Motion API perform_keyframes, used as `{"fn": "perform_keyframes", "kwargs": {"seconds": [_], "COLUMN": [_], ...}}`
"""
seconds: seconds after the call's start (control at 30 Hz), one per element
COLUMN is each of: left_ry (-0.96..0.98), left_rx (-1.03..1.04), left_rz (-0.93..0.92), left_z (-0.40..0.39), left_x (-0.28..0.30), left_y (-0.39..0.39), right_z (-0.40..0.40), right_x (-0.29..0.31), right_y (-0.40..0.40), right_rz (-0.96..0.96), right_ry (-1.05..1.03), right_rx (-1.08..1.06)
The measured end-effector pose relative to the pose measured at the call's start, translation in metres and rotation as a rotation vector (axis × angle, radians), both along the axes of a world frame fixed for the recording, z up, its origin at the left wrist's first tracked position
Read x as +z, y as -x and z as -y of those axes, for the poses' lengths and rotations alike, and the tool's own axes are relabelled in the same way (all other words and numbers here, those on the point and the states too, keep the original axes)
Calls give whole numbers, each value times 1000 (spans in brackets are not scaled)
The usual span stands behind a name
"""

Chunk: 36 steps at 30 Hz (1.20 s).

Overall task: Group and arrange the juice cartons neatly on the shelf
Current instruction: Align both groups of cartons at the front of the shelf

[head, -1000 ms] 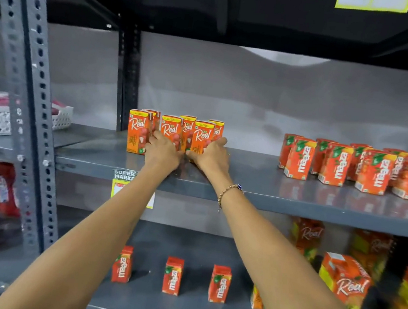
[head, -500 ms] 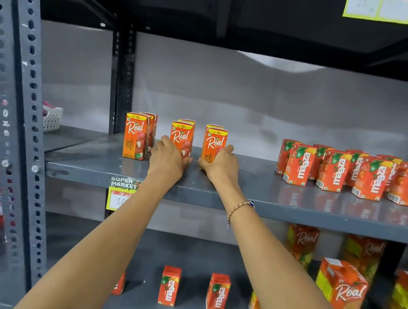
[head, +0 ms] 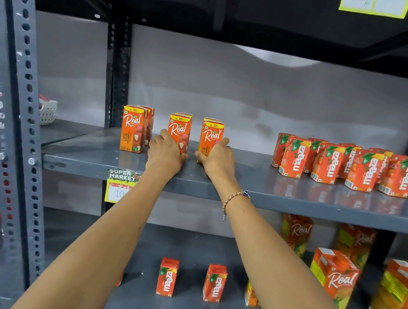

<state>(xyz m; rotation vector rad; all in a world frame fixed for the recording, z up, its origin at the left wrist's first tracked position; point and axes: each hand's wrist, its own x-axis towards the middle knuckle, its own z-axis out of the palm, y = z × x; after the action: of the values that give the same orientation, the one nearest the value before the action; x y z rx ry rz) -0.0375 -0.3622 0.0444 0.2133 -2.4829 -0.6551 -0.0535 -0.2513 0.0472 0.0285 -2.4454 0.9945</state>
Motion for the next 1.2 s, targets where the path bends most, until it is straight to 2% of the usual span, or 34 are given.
{"fn": "perform_keyframes", "kwargs": {"seconds": [0.5,0.7,0.8,0.93,1.07,1.2], "left_ry": [21,28,30,20,7,-3], "left_rx": [4,-1,3,6,7,26], "left_rz": [22,32,37,39,46,56], "left_z": [0,0,0,1,2,2], "left_x": [0,2,2,1,0,1], "left_y": [0,-2,0,3,6,9], "right_z": [0,-25,-76,-172,-244,-270], "right_x": [1,3,1,-4,-2,4], "right_y": [0,-12,-25,-34,-29,-27], "right_rz": [5,16,-129,-275,-163,-41], "right_ry": [-27,45,70,175,241,206], "right_rx": [0,25,-83,-369,-546,-580]}}
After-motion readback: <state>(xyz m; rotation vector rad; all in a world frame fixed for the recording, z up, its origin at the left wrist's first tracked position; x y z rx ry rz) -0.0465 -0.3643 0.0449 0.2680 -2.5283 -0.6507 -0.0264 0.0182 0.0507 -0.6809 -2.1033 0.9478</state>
